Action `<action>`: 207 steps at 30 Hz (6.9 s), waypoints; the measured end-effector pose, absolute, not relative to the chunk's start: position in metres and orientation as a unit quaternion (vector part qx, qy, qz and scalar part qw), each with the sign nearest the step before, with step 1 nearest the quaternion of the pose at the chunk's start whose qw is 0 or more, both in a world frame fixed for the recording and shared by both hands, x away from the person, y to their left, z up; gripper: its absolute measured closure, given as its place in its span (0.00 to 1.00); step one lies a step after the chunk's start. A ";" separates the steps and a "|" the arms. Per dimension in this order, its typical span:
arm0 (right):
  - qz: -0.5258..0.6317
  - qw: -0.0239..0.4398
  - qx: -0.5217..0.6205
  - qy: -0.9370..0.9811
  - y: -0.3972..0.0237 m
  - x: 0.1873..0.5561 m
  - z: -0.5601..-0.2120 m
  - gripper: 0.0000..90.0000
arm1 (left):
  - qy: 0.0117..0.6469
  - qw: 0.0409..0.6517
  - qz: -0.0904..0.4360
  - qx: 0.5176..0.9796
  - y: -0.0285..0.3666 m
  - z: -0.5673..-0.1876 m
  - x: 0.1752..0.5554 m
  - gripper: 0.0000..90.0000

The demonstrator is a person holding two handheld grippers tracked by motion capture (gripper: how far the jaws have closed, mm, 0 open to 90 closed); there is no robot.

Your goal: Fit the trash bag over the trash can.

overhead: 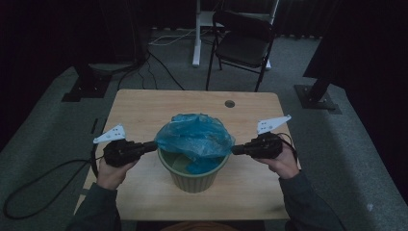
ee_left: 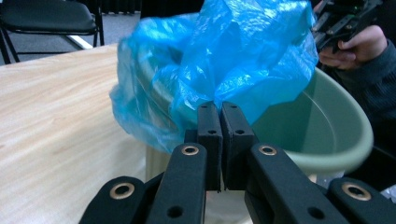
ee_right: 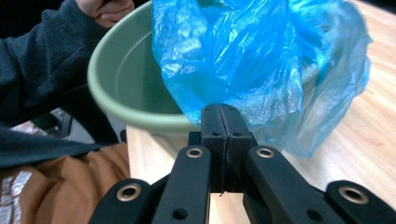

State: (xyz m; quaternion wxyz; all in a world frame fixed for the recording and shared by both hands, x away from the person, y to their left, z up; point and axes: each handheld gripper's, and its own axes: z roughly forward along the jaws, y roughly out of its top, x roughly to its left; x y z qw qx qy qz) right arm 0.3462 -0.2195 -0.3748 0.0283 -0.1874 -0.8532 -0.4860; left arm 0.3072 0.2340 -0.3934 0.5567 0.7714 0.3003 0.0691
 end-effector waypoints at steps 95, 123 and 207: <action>-0.469 0.039 -0.165 -0.866 -0.210 0.349 -0.390 0.67 | 0.315 0.556 0.086 0.764 0.237 -0.414 0.302 0.72; -0.458 0.057 -0.141 -0.876 -0.200 0.344 -0.398 0.90 | 0.244 0.503 0.041 0.828 0.181 -0.435 0.305 0.89; -0.496 -0.079 -0.288 -0.815 -0.206 0.425 -0.364 0.66 | 0.371 0.524 0.140 0.754 0.193 -0.384 0.377 0.67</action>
